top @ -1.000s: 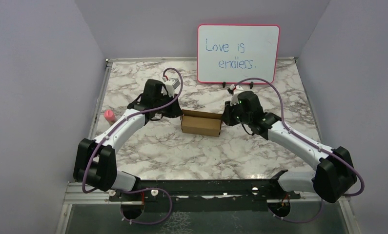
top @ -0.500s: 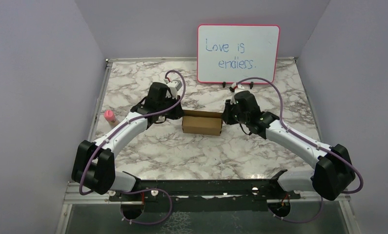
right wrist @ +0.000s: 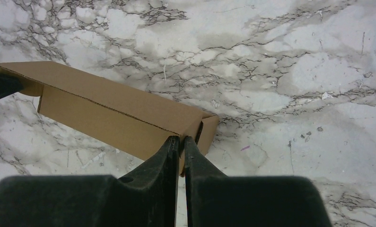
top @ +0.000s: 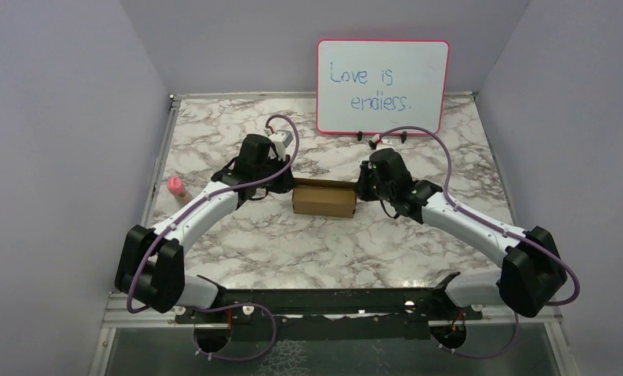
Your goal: Fold the paper box
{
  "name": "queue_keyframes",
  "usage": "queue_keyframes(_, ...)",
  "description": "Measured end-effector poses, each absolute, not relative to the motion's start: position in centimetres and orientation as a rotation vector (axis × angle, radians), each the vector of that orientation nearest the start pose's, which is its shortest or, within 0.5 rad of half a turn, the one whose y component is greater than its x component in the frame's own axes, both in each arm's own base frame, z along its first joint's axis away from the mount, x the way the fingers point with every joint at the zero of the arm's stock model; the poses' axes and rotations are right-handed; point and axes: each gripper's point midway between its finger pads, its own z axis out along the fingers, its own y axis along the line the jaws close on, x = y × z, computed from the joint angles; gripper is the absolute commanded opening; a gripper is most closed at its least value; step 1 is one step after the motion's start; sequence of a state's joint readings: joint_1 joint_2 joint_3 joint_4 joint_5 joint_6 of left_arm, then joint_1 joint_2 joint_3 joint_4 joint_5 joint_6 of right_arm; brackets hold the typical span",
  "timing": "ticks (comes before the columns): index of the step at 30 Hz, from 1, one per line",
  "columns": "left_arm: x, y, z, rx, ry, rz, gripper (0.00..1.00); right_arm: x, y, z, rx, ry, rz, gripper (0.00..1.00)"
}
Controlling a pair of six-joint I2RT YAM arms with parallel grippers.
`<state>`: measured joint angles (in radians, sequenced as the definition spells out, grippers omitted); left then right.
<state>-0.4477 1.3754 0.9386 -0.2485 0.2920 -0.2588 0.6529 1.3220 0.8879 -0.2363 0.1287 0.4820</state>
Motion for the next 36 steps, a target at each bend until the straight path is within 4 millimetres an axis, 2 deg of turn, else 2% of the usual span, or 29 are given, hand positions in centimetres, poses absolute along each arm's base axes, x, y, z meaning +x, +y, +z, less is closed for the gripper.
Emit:
queue_keyframes(15, 30.9, -21.7, 13.9, 0.364, 2.282, -0.691, 0.14, 30.0, 22.5, 13.5, -0.116, 2.268, 0.436, 0.13)
queue_keyframes(24, 29.2, -21.4, 12.1, 0.336, 2.308, -0.698, 0.17, 29.4, 22.2, 12.4, -0.117, 2.263, 0.44, 0.15)
queue_keyframes(28, 28.6, -21.2, 11.2, 0.323, 2.323, -0.697, 0.26, 29.2, 22.2, 12.2, -0.12, 2.252, 0.449, 0.23)
queue_keyframes(32, 28.3, -20.8, 11.2, 0.292, 2.31, -0.689, 0.43, 28.9, 22.0, 11.8, -0.129, 2.26, 0.44, 0.37)
queue_keyframes(34, 28.1, -20.4, 11.8, 0.268, 2.285, -0.682, 0.52, 28.8, 21.8, 12.4, -0.137, 2.242, 0.443, 0.48)
queue_keyframes(36, 28.0, -20.0, 12.6, 0.231, 2.251, -0.681, 0.56, 28.8, 21.7, 13.8, -0.152, 2.2, 0.456, 0.57)
